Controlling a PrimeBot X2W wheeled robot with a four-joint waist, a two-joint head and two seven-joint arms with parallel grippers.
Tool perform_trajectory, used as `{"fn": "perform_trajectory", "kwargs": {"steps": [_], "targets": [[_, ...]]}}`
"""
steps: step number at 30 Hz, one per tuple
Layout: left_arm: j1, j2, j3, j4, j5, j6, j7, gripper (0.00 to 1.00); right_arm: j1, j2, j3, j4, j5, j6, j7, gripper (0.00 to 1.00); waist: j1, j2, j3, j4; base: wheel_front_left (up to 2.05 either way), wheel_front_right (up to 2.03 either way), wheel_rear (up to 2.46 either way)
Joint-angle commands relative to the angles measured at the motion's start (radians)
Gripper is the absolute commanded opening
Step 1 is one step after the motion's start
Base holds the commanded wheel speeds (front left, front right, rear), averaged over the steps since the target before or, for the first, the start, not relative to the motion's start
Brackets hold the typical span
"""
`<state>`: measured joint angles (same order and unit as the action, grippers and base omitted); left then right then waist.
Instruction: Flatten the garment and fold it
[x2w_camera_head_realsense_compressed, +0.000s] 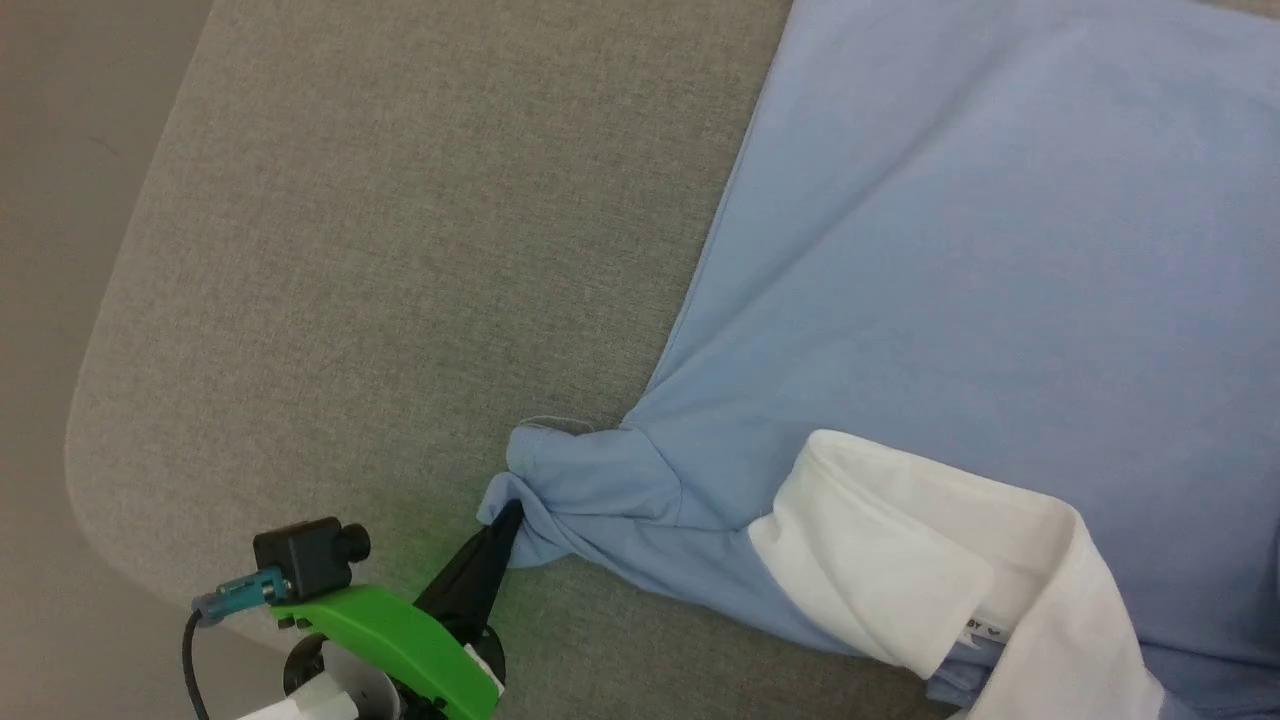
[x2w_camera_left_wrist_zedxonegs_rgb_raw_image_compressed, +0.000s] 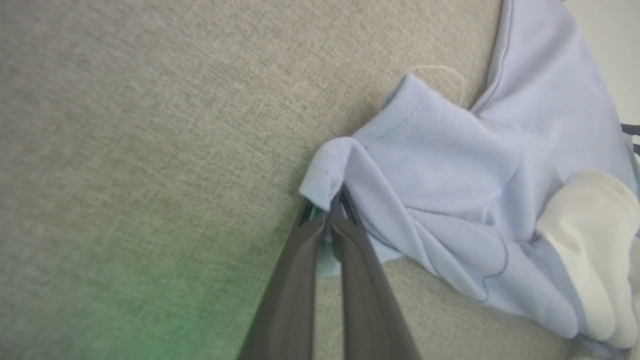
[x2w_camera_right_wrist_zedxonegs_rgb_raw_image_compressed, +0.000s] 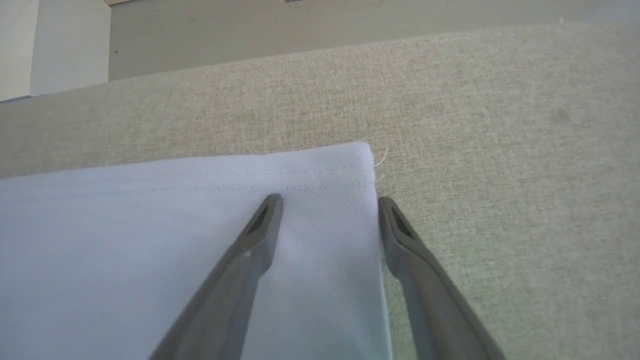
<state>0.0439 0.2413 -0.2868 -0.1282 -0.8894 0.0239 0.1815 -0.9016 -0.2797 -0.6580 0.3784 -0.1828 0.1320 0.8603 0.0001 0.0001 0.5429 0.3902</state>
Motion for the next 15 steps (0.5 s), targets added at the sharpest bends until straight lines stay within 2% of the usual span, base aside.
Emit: {"fn": "perform_trajectory", "kwargs": {"steps": [1,2,3,4,7,9,11,12,15], "targets": [[-0.013,-0.003,0.001,0.027,0.011,0.003,-0.001,0.00,-0.006,0.005,-0.010,-0.016,-0.010,-0.001,0.025,0.45,-0.0001,-0.0001,0.023,0.018,0.00,0.00,0.00],[-0.014,-0.003,0.002,0.031,0.011,0.003,-0.003,0.00,0.000,0.007,-0.014,-0.032,-0.016,-0.001,0.046,0.26,-0.0001,-0.0001,0.022,0.016,0.00,0.00,0.00],[-0.014,-0.002,0.002,0.035,0.011,0.003,-0.004,0.00,0.007,0.008,-0.014,-0.045,-0.019,-0.001,0.059,0.16,-0.0001,-0.0001,0.020,0.013,0.00,0.00,0.00],[-0.015,-0.002,0.004,0.038,0.011,0.003,-0.006,0.00,0.016,0.008,-0.014,-0.061,-0.018,-0.001,0.069,0.00,-0.0001,-0.0001,0.017,0.010,0.00,0.00,0.00],[-0.015,0.000,0.005,0.048,0.012,0.003,-0.008,0.00,0.058,-0.002,0.011,-0.098,0.004,-0.001,0.046,0.00,-0.0001,-0.0001,-0.004,-0.001,0.00,0.00,0.00],[-0.013,0.001,0.006,0.055,0.009,0.005,-0.006,0.00,0.112,-0.023,0.058,-0.133,0.023,-0.001,-0.038,0.00,-0.0001,-0.0001,-0.027,-0.010,0.00,0.00,0.00],[-0.009,0.005,0.010,0.059,0.008,0.008,-0.007,0.00,0.168,-0.041,0.081,-0.143,0.067,-0.001,-0.155,0.00,-0.0001,-0.0001,-0.057,-0.024,0.00,0.00,0.00],[0.002,0.011,0.015,0.060,0.007,0.012,-0.007,0.00,0.245,-0.045,0.113,-0.169,0.092,-0.001,-0.279,0.00,-0.0001,-0.0001,-0.095,-0.043,0.00,0.00,0.00],[0.029,0.028,0.028,0.055,0.005,0.025,-0.002,0.00,0.359,-0.033,0.143,-0.202,0.121,-0.001,-0.481,0.00,-0.0001,-0.0001,-0.158,-0.086,0.00,0.00,0.00]]}}
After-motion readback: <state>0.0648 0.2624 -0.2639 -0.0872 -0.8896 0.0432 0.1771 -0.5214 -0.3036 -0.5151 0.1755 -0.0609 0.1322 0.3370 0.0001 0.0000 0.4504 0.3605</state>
